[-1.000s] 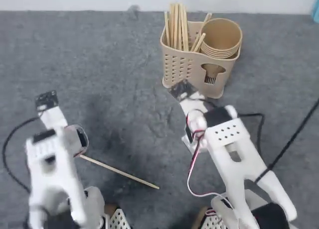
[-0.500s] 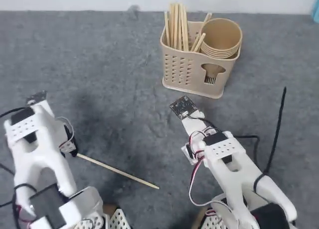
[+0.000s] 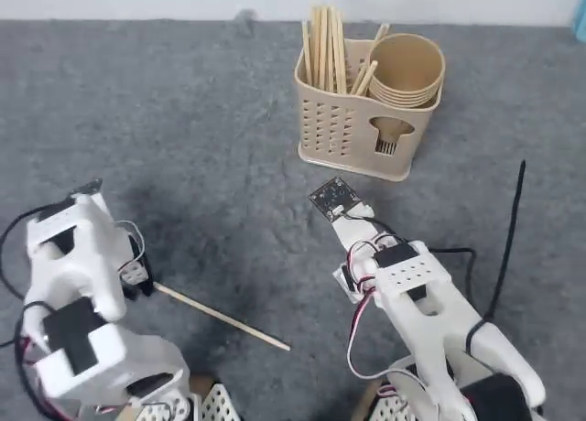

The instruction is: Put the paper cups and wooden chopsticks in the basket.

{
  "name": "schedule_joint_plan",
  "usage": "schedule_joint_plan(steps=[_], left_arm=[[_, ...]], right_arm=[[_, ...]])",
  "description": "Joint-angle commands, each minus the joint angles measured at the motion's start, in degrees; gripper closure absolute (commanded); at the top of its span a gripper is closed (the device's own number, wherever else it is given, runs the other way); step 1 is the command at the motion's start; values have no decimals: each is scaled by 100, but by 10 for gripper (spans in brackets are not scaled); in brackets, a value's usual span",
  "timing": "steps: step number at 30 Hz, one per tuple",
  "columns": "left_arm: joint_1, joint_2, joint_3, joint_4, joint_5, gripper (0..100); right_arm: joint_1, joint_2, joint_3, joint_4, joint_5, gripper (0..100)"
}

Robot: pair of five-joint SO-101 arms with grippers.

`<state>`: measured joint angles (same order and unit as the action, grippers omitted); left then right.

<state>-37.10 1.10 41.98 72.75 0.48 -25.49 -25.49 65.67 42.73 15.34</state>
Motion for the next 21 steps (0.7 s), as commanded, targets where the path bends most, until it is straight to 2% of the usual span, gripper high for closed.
schedule_joint_plan(steps=[1, 12, 21], left_arm=[[79, 0, -154, -369, 237, 913], [818, -9, -189, -360, 659, 913], [1301, -9, -760, -325, 888, 912]], right_arm=[[-57, -215, -9, 48, 97, 834], [-57, -215, -9, 48, 185, 834], [-57, -215, -9, 48, 246, 834]])
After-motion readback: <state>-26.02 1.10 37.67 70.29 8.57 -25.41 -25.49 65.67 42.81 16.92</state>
